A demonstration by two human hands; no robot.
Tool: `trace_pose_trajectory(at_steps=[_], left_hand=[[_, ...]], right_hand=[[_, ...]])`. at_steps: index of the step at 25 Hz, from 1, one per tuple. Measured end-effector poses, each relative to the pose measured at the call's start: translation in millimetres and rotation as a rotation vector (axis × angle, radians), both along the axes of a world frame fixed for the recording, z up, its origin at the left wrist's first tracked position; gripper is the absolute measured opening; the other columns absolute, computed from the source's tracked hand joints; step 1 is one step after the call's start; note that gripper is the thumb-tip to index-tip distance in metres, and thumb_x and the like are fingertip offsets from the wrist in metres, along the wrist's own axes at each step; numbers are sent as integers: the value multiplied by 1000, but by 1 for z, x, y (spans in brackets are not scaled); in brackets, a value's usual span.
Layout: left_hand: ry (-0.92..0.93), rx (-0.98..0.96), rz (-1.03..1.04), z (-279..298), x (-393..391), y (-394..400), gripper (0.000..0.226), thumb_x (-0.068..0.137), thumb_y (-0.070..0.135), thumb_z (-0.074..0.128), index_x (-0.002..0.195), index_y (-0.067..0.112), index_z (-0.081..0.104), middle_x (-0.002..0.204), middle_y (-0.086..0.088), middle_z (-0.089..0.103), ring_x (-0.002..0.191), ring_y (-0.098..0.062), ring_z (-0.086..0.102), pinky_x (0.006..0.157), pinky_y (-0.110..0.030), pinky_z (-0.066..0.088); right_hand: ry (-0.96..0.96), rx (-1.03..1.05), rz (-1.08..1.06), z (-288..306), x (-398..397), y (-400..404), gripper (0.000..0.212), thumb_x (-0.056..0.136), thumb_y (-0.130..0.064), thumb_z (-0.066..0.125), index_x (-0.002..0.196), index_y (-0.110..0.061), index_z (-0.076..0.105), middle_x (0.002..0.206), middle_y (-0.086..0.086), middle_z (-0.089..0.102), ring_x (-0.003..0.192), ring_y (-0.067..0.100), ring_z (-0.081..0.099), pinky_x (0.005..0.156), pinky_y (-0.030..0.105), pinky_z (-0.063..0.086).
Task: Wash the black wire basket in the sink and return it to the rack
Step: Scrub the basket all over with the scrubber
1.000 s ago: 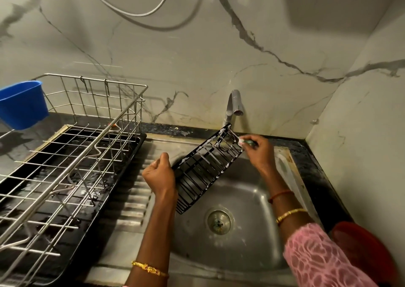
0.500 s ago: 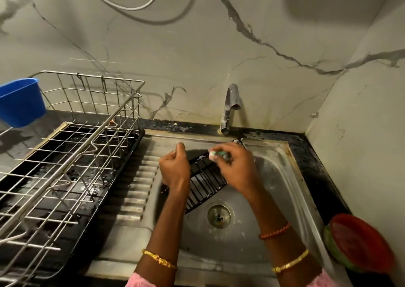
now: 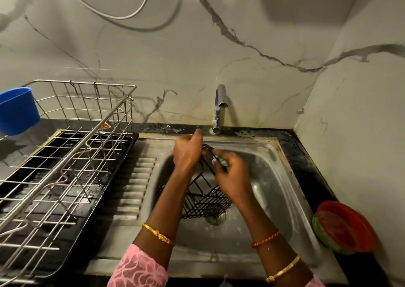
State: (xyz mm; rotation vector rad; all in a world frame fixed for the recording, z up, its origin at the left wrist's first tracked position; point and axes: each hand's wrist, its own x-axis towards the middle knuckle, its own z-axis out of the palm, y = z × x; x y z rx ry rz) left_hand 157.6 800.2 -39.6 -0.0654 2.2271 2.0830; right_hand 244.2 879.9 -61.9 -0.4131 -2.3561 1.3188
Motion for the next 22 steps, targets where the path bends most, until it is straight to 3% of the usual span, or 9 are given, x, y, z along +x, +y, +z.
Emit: trace_pose_trajectory(at_steps=[3, 6, 10, 14, 15, 17, 19, 20, 22], left_hand=[[139, -305, -211, -9, 1, -21, 53, 94, 55, 41, 73, 13, 66, 71, -4, 68, 66, -18, 61, 65, -29, 45], [205, -623, -16, -23, 17, -35, 67, 94, 62, 30, 62, 13, 62, 59, 1, 61, 56, -14, 56, 64, -26, 42], [182, -549, 22, -35, 23, -34, 68, 90, 62, 41, 62, 5, 65, 52, 4, 55, 50, -12, 49, 72, -30, 42], [193, -546, 16, -38, 20, -36, 66, 89, 63, 43, 70, 6, 70, 56, 1, 59, 54, -13, 52, 74, -31, 43], [201, -575, 5, -38, 20, -34, 65, 89, 63, 43, 68, 8, 70, 55, 3, 58, 54, -11, 52, 74, -31, 43], [230, -622, 17, -39, 21, -29, 65, 89, 63, 43, 58, 11, 66, 50, 5, 55, 52, -13, 52, 70, -30, 45], [230, -659, 43, -41, 18, -27, 66, 89, 64, 43, 54, 11, 63, 47, 5, 53, 52, -15, 53, 67, -30, 45], [221, -676, 45, -41, 16, -26, 66, 89, 64, 43, 54, 11, 62, 48, 4, 52, 53, -16, 54, 65, -30, 44], [212, -699, 40, -38, 15, -20, 65, 90, 63, 41, 53, 13, 59, 51, 2, 53, 57, -19, 54, 63, -30, 41]], right_hand=[[25, -219, -101, 3, 2, 10, 32, 90, -12, 59, 122, -10, 58, 111, -5, 60, 100, 9, 58, 83, 20, 48], [40, -294, -91, 3, 3, 17, 30, 88, -13, 62, 118, -13, 61, 104, -3, 63, 93, 12, 61, 77, 24, 53], [58, -461, -117, 3, -9, 41, 21, 90, -7, 55, 106, -15, 66, 101, 5, 68, 81, 11, 61, 66, 19, 52], [-177, -281, -91, 0, -30, 47, 30, 90, -3, 52, 111, -21, 64, 112, 2, 66, 100, 31, 62, 89, 46, 52], [-199, -261, -58, 2, -32, 41, 33, 91, 0, 49, 113, -20, 64, 115, 1, 65, 103, 33, 61, 90, 46, 51], [-158, -244, -26, 8, -31, 32, 37, 93, 2, 44, 115, -20, 63, 119, -4, 62, 84, 19, 64, 70, 30, 57], [-42, -158, 9, 16, -23, 25, 37, 94, 1, 44, 115, -23, 63, 118, -10, 60, 65, -1, 52, 48, 8, 44], [15, -89, 51, 18, -18, 21, 36, 93, 0, 45, 115, -22, 63, 119, -12, 59, 72, -2, 54, 53, 4, 44], [80, 87, 167, 20, -10, 7, 37, 91, 3, 48, 119, -17, 62, 122, -11, 58, 104, 2, 57, 90, 2, 39]])
